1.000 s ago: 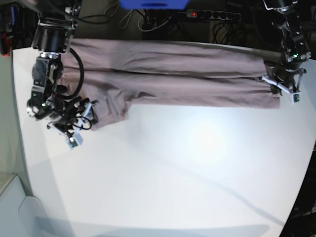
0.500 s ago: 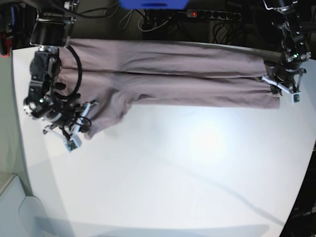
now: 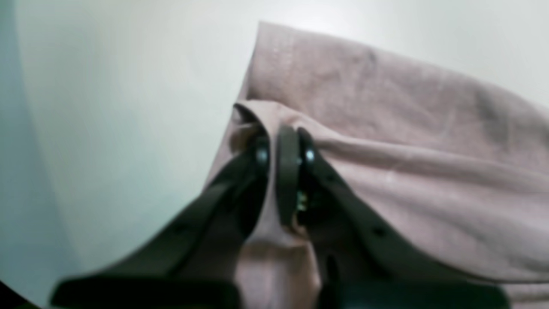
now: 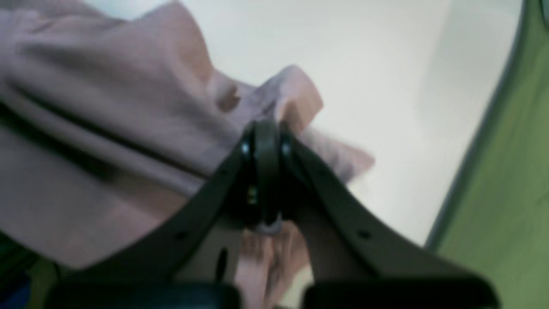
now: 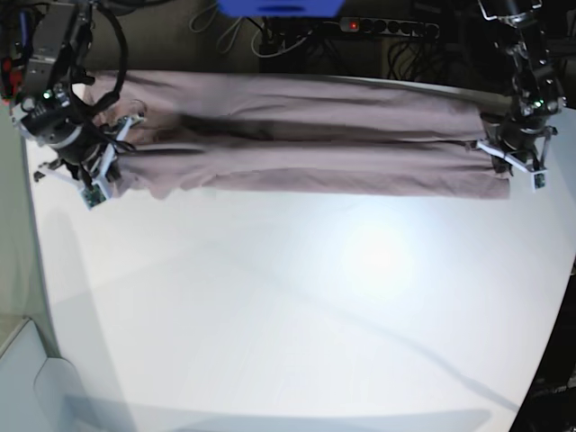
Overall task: Layout the t-shirt on the table in an organized manner, then fold the t-shirt properly
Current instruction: 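Move the right gripper to the hanging sleeve and tuck it under the fold, then grasp the folded strip end with the left gripper and lift it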
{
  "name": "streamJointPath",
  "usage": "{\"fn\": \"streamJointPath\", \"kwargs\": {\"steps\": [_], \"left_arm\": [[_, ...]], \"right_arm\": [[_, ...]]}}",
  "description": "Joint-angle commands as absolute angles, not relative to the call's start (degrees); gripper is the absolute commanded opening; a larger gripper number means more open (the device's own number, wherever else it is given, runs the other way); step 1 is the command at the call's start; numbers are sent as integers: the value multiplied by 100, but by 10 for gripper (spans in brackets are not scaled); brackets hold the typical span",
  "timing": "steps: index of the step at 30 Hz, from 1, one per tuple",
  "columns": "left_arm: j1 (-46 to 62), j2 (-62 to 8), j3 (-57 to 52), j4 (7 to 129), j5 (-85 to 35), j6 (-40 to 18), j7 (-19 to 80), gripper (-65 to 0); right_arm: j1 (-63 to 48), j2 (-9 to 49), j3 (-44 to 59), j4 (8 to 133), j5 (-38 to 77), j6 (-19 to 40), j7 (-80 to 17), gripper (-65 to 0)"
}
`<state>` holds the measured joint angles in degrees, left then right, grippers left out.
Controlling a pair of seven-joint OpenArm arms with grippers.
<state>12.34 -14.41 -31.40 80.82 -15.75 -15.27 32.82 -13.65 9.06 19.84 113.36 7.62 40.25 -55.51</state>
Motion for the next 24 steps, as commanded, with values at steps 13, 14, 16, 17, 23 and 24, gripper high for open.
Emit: {"fn": "streamJointPath", "kwargs": {"steps": [13,14,16,17,23,24], "left_arm": [[1077,-1543,-3160,8127,-1560,-1508,3204,-647],[1077,-1543,-3160,8127,-1560,-1508,3204,-646],[1077,-1543,-3143,8127,-1560,-1508,3213,-645],[1077,-1543,-3143,8127,-1560,-1508,3213,-645],[1095,-1560,-3125,8136,-1560,-1516,3222,-642],[1095,-1560,-3125,8163,-1560,-1516,3222,-630]], "right_arm": [[-1508,963,2176,10053,769,4000,-4848,-650],[-1490,971,2176,9895,769,4000,-4787,-650],[-1481,971,2176,9648,769,4000,-4681,-650],[-1481,971,2176,9552,769,4000,-4620,-650],[-1481,954,2167,9376,769,4000,-4505,-650],[-1481,954,2167,9376,769,4000,-4505,-650]]}}
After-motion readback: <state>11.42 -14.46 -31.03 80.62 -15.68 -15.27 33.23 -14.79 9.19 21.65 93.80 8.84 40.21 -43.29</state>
